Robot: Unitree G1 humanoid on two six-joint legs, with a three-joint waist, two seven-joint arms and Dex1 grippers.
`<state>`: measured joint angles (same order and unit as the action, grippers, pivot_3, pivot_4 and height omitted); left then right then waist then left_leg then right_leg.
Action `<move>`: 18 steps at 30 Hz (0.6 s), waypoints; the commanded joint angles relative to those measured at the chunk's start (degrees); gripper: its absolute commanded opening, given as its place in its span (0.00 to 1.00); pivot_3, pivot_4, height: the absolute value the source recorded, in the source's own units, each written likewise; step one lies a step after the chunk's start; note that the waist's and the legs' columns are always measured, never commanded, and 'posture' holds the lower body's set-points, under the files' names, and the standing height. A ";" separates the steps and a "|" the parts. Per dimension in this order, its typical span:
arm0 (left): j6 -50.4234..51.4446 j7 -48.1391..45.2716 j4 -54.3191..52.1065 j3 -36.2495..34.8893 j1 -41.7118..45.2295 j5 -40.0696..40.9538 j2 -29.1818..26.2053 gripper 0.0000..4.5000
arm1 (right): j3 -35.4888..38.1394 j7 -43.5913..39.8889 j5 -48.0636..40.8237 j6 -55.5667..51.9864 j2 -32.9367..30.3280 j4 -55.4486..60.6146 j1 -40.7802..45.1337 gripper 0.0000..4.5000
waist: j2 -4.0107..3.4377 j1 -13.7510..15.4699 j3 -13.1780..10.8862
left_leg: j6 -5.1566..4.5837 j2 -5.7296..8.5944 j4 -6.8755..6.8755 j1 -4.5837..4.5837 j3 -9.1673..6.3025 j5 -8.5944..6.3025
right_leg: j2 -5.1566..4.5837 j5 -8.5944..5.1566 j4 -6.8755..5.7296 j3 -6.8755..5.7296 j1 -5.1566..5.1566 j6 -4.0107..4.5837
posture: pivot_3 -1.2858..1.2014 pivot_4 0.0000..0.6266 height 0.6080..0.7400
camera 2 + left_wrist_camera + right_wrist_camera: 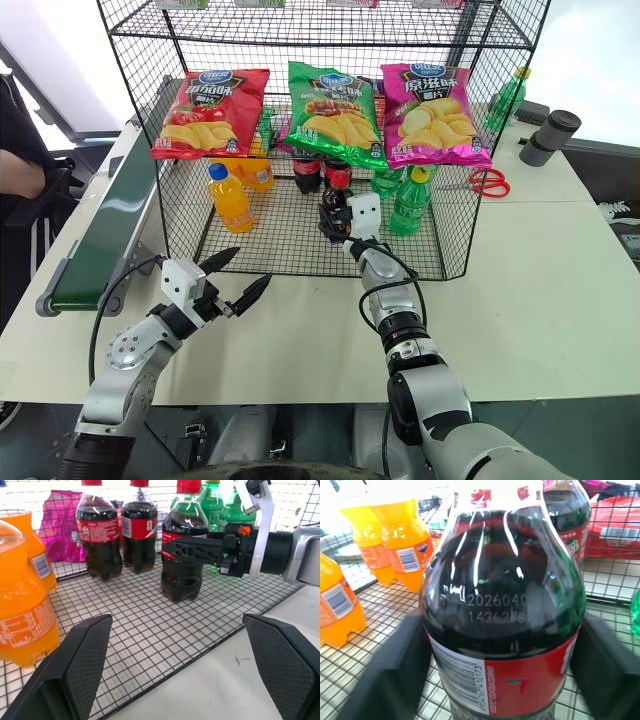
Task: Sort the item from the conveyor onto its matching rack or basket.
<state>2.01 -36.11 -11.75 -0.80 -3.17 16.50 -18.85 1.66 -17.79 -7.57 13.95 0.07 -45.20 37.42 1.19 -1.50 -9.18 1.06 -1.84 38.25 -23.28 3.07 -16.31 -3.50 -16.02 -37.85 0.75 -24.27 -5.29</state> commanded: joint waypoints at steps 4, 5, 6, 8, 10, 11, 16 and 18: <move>0.05 0.21 -1.07 0.21 1.47 0.50 0.07 1.00 | -1.09 1.34 2.97 2.87 -1.75 6.31 -1.67 0.99 | 0.00 -0.30 0.00 | 0.02 0.01 0.00 0.00 0.00 0.01 | -0.03 0.00 -0.03 0.00 0.00 0.00 | 0.52 0.24 1.00; 0.11 0.32 -1.16 0.19 1.51 0.51 0.12 1.00 | -1.10 0.95 2.83 2.58 -2.22 8.08 -2.68 0.99 | 0.00 -0.34 0.00 | 0.02 0.02 0.00 0.00 -0.01 0.01 | -0.04 0.00 -0.03 0.00 0.00 0.00 | 0.52 0.24 1.00; 0.17 0.43 -1.23 0.13 1.54 0.52 0.16 1.00 | -1.17 0.51 2.78 2.28 -2.74 10.01 -3.74 0.99 | 0.00 -0.37 0.00 | 0.02 0.02 0.00 0.00 -0.01 0.01 | -0.04 0.00 -0.03 0.00 0.00 0.00 | 0.52 0.24 1.00; 0.30 0.66 -1.40 -0.07 1.52 0.57 0.22 1.00 | -1.35 -0.98 2.36 1.09 -4.25 15.48 -6.65 0.99 | 0.00 -0.48 0.00 | 0.02 0.01 0.00 0.00 -0.02 0.01 | -0.04 0.00 -0.03 0.00 0.00 0.00 | 0.52 0.24 1.00; 0.76 1.13 -1.38 -0.44 1.43 0.61 0.26 1.00 | -1.49 -4.11 0.79 -2.05 -6.96 24.00 -11.29 0.99 | 0.00 -0.50 0.00 | 0.02 0.01 0.00 0.00 -0.03 0.01 | -0.04 0.00 -0.03 0.00 0.00 0.00 | 0.52 0.24 1.00; 1.15 1.35 -1.29 -0.67 1.43 0.79 0.30 1.00 | -1.70 -6.09 0.01 -3.84 -8.66 28.44 -13.84 0.99 | -0.01 -0.44 0.01 | 0.02 0.01 0.00 0.00 -0.03 0.01 | -0.05 0.00 -0.03 0.01 0.00 0.00 | 0.52 0.24 1.00; 2.35 1.86 -0.35 -1.04 1.72 0.68 -0.09 1.00 | -1.89 -12.41 -4.21 -12.26 -15.50 44.28 -22.97 0.99 | -0.02 -0.51 0.02 | 0.01 0.02 0.00 0.03 -0.03 0.01 | -0.04 0.00 -0.03 0.02 0.03 0.00 | 0.52 0.24 1.00; 1.95 1.46 0.75 -1.19 2.18 0.72 -0.19 1.00 | -0.84 -14.80 -6.35 -15.55 -18.87 49.95 -26.63 0.99 | -0.03 -0.77 0.02 | 0.00 0.01 0.00 0.09 -0.04 0.01 | 0.00 0.00 -0.06 0.04 0.06 0.00 | 0.52 0.24 1.00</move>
<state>4.57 -34.56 -11.04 -1.16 -1.71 16.77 -18.64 -0.21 -30.52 -11.27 0.69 -17.07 -1.75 12.03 1.16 -2.26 -9.17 1.06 -1.82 38.25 -23.15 3.02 -16.30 -3.48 -16.02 -37.94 0.80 -24.18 -5.29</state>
